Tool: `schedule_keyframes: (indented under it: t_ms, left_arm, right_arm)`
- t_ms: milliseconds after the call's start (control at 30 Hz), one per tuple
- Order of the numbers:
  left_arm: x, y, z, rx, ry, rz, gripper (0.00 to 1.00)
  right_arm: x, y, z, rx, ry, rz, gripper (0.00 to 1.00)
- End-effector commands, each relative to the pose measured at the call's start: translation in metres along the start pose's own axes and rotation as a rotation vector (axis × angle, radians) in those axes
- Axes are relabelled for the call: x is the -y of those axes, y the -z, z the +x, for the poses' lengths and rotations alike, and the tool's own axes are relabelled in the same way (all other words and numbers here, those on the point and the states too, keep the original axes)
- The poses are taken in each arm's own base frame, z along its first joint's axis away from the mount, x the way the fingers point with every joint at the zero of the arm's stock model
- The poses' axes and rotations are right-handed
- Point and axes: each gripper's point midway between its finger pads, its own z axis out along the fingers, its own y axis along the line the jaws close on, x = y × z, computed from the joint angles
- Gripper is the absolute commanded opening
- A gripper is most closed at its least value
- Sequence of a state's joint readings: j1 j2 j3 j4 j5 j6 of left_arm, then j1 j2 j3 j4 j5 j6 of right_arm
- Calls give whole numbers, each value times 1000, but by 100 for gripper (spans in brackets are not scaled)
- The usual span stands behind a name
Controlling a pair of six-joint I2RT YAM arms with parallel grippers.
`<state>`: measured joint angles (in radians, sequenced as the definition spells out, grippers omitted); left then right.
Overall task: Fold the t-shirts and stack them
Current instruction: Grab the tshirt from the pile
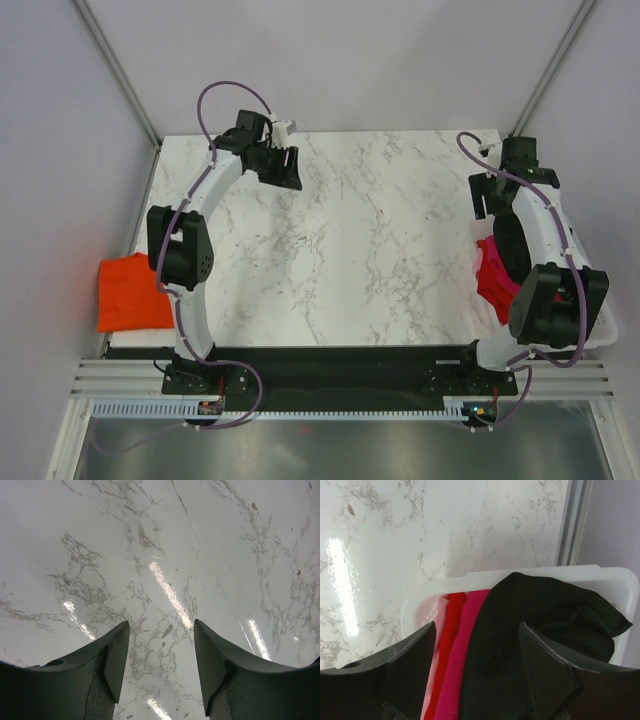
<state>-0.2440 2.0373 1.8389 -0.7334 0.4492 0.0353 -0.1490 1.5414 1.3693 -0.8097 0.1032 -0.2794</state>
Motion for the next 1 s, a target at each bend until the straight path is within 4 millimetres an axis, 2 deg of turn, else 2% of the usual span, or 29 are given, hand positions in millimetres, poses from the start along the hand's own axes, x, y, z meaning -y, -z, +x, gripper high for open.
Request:
schedule_keyframes:
  t_ms: [0,67,167,333,433,533,567,600,633,733,800,867,900,967]
  left_arm:
    - [9,22,-15,46,-80,-10,61]
    - [9,24,-14,46,-86,-17,61]
    - [8,27,-14,51,-90,-30,61]
    - [4,26,-16,53,-95,-47,61]
    - [4,25,-17,51,-99,-55,61]
    - [4,25,-19,54,-98,-55,61]
    - [3,25,-19,56,-99,-55,61]
    - [4,24,-19,54,-97,-53,61]
    - [3,24,-20,57,-99,-56,61]
    - [3,23,-24,62,-97,-59,61]
    - [1,22,-25,64,-87,-65,61]
    - [1,23,-29,72,-87,-71,62]
    - [-1,24,-30,77,-78,-82,63]
    - [-2,27,-32,82,-78,-97,64]
  right_arm:
    - [8,-11,4,-41,-18,2,75]
    - [11,-19,10,-70,-31,13,75]
    - [10,-26,14,-90,-36,2,69]
    - [14,-28,13,-96,-32,15,60]
    - [16,-28,15,-106,-32,32,48]
    - [19,-23,14,-98,-36,48,24]
    - [21,-21,13,-91,-38,59,9]
    - [24,-17,11,-81,-40,67,2]
    - [26,-14,8,-71,-41,76,0]
    - [40,6,-8,-4,-44,136,0]
    - [52,34,-34,114,-41,179,0]
    - [63,75,-67,261,-8,224,0]
    - [64,92,-85,337,14,237,0]
    - [68,137,-118,489,73,268,0]
